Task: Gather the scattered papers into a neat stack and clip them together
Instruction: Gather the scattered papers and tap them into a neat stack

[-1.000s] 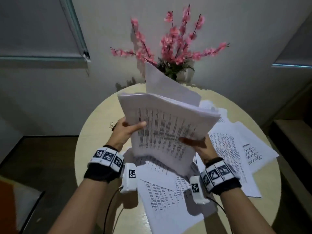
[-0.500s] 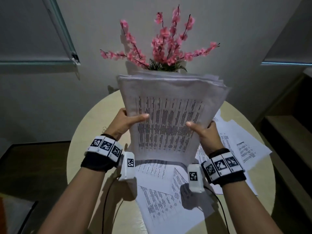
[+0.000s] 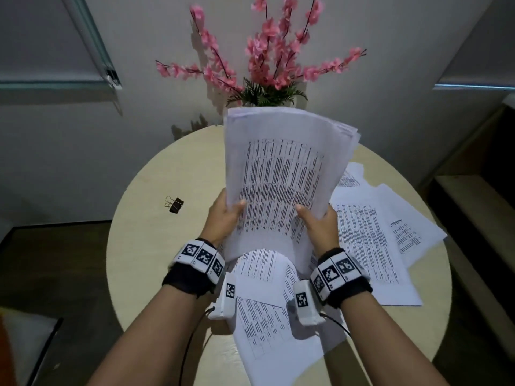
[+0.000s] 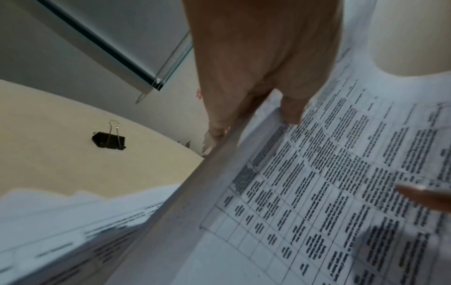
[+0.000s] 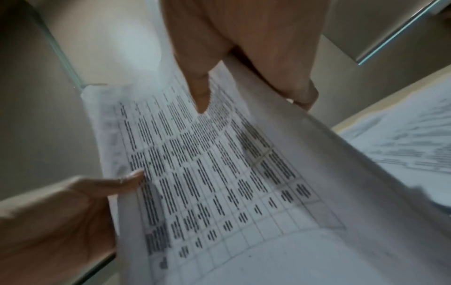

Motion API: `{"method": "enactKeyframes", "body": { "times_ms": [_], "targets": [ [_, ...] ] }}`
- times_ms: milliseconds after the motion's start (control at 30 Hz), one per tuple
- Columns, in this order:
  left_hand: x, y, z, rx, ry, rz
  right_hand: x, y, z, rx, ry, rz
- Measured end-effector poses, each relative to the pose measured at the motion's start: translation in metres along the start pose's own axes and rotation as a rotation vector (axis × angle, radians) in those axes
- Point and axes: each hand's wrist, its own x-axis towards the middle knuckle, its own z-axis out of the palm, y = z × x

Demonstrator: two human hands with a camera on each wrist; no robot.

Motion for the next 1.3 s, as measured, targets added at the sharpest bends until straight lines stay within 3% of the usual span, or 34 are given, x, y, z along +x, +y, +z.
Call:
{"method": "enactKeyframes", "body": {
  "times_ms": [100, 167, 267, 367, 467, 533, 600, 700, 833, 900, 967, 1033, 1100, 1167, 1233, 1300],
  "targets": [
    [0.010, 0.005, -0.001, -0.023, 0.188, 0.035, 0.009, 0.008, 0.004, -0.009, 0.114, 0.035],
    [0.019, 0.007, -0.005, 0.062, 0.237, 0.014, 0.015, 0.019, 0.007, 0.033, 0.158, 0.060],
    [0.030, -0.006, -0.010, 0.277, 0.185, -0.160, 0.020, 0.046, 0.015, -0.111, 0.121, 0.162],
    [0.037, -0.040, -0.013, 0.473, 0.045, -0.337, 0.021, 0.080, 0.024, -0.282, 0.096, 0.362],
    [0.033, -0.063, -0.008, 0.617, -0.065, -0.487, 0.019, 0.099, 0.035, -0.367, 0.089, 0.450],
    [0.031, -0.079, -0.002, 0.606, -0.096, -0.478, 0.019, 0.103, 0.040, -0.290, 0.081, 0.462],
    [0.023, -0.087, 0.001, 0.437, -0.120, -0.446, 0.020, 0.102, 0.041, -0.243, 0.070, 0.490],
    [0.008, -0.090, -0.006, 0.364, -0.142, -0.372, 0.026, 0.089, 0.032, -0.368, 0.036, 0.466],
    [-0.008, -0.106, -0.024, 0.789, -0.198, -0.337, 0.037, 0.060, 0.000, -0.534, 0.105, 0.311],
    [-0.015, -0.112, -0.029, 0.912, -0.078, -0.441, 0.043, 0.052, -0.017, -0.604, 0.110, 0.275],
    [-0.020, -0.109, -0.027, 0.877, 0.092, -0.551, 0.046, 0.050, -0.031, -0.640, 0.056, 0.307],
    [-0.022, -0.104, -0.020, 0.824, 0.171, -0.606, 0.044, 0.051, -0.041, -0.582, -0.039, 0.400],
    [-0.019, -0.102, -0.014, 0.818, 0.141, -0.627, 0.036, 0.052, -0.045, -0.469, -0.154, 0.514],
    [-0.013, -0.104, -0.012, 0.780, 0.070, -0.556, 0.022, 0.056, -0.040, -0.460, -0.261, 0.572],
    [-0.008, -0.100, -0.016, 0.583, 0.080, -0.464, 0.008, 0.061, -0.030, -0.448, -0.297, 0.579],
    [0.000, -0.090, -0.026, 0.292, 0.206, -0.470, -0.002, 0.068, -0.018, -0.468, -0.303, 0.542]
  ]
}}
